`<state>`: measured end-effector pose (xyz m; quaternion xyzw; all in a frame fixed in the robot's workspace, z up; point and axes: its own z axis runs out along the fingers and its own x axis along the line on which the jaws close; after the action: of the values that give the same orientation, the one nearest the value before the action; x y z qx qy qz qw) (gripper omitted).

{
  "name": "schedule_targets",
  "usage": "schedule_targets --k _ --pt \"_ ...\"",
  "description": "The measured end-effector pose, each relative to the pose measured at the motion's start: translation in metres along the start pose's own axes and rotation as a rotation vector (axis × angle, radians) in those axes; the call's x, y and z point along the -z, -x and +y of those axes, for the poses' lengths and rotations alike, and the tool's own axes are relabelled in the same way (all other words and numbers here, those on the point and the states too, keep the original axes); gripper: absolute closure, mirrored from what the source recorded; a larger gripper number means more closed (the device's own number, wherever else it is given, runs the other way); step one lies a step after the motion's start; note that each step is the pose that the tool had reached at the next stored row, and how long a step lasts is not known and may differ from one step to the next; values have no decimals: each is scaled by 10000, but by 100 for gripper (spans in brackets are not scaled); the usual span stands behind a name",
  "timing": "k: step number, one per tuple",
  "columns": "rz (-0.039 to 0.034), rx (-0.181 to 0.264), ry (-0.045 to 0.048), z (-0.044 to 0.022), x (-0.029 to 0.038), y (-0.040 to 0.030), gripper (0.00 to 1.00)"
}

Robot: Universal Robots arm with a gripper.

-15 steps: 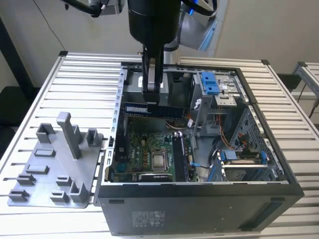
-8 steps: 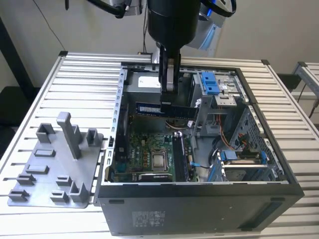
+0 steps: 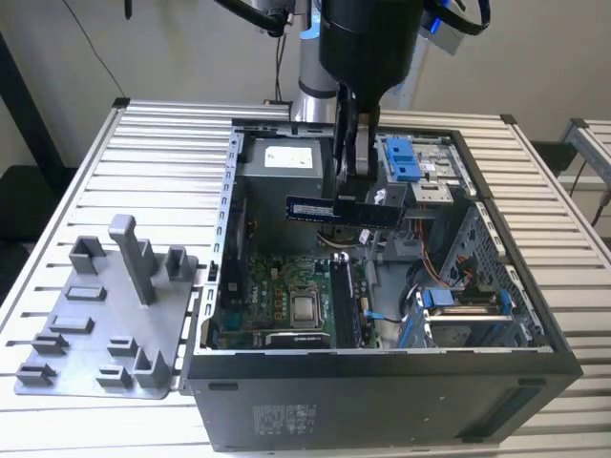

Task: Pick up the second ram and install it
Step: 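Pick up the second ram and move it above second insertion slot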

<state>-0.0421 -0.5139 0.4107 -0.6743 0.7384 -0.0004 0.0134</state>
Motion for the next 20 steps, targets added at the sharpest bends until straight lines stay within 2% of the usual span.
schedule_targets --k 10,13,20 --pt "-1 78 6 -323 -7 29 86" --pt "-5 278 10 -374 -7 34 86" --pt "-28 926 24 -432 -9 39 86"
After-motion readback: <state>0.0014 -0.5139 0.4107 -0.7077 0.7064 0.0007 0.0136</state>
